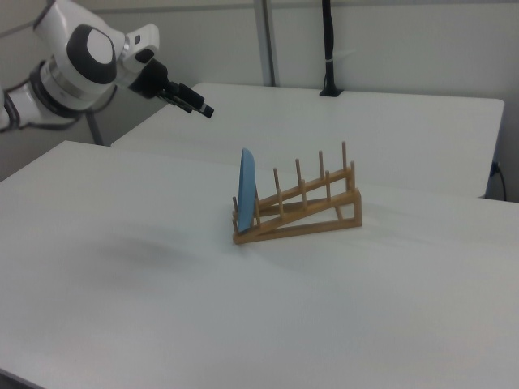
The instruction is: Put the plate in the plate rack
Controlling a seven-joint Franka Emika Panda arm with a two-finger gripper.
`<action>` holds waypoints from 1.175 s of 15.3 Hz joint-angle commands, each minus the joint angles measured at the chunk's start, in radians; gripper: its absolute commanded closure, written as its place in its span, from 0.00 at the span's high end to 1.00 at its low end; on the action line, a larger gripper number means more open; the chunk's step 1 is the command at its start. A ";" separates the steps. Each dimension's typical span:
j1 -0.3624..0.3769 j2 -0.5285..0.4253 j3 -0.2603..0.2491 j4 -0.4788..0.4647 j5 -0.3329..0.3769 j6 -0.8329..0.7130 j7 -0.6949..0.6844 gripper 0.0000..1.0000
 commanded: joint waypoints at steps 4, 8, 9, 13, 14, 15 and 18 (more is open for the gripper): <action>0.007 -0.046 0.007 0.094 0.344 -0.288 -0.011 1.00; -0.002 -0.082 -0.005 0.136 0.606 -0.536 -0.011 1.00; -0.002 -0.088 -0.009 0.143 0.639 -0.599 -0.009 1.00; -0.004 -0.131 -0.038 0.143 0.702 -0.738 -0.024 1.00; -0.004 -0.134 -0.041 0.138 0.712 -0.753 -0.067 1.00; -0.002 -0.135 -0.041 0.130 0.714 -0.768 -0.131 1.00; -0.016 -0.152 -0.038 0.123 0.714 -0.770 -0.451 1.00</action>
